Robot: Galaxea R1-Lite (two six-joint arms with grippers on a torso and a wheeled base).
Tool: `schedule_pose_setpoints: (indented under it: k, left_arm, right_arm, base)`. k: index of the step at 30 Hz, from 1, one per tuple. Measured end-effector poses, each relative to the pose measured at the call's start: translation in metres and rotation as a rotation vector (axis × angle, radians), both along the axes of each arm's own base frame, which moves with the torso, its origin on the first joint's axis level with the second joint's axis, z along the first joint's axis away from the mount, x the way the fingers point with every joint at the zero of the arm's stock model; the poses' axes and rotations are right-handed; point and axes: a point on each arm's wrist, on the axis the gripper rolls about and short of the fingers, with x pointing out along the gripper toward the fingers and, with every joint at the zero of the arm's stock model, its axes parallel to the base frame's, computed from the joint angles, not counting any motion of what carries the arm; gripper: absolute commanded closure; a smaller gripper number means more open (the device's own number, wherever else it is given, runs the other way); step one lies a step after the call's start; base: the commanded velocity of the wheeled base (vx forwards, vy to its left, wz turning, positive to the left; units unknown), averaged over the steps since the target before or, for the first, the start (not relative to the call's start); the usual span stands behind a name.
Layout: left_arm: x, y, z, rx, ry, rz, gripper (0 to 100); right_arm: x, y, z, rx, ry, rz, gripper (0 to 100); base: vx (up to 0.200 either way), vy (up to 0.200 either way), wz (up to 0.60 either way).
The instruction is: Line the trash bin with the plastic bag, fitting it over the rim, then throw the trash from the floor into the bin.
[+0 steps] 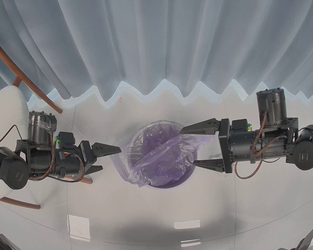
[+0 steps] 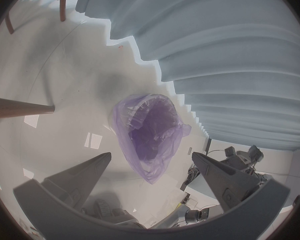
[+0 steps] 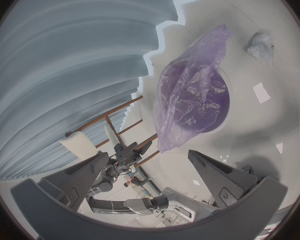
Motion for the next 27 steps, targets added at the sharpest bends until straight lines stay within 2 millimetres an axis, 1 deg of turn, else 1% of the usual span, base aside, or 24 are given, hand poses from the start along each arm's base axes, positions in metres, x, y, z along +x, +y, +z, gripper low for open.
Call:
schedule_pose_setpoints:
  k: [6,14,17,18,22,27]
  left_arm:
    - [-0.006,-0.004,0.002,-0.001,-0.006,-0.021,0]
    - [-0.008,-0.007,0.001,0.0,-0.004,-0.034,0]
    - [-0.009,-0.007,0.0,0.003,-0.001,-0.035,0]
    - [-0.009,-0.007,-0.001,0.005,-0.001,-0.037,0]
    - [-0.009,-0.007,-0.004,0.026,-0.006,-0.051,0]
    - [-0.008,-0.007,-0.01,0.048,-0.004,-0.065,0]
  right_arm:
    - [0.028,0.021,-0.013,-0.024,0.058,0.0,0]
    - [0.05,0.046,-0.039,-0.072,0.149,0.017,0]
    - [0.059,0.054,-0.044,-0.091,0.177,0.021,0]
    - [0.062,0.057,-0.045,-0.097,0.187,0.022,100]
    - [0.075,0.068,-0.05,-0.124,0.226,0.025,100]
    - [0.085,0.076,-0.059,-0.138,0.248,0.025,100]
  base:
    - [0.0,0.0,0.0]
    - [0.0,0.0,0.0]
    - [0.0,0.0,0.0]
    - [0.0,0.0,0.0]
    - [0.0,0.0,0.0]
    - [0.0,0.0,0.0]
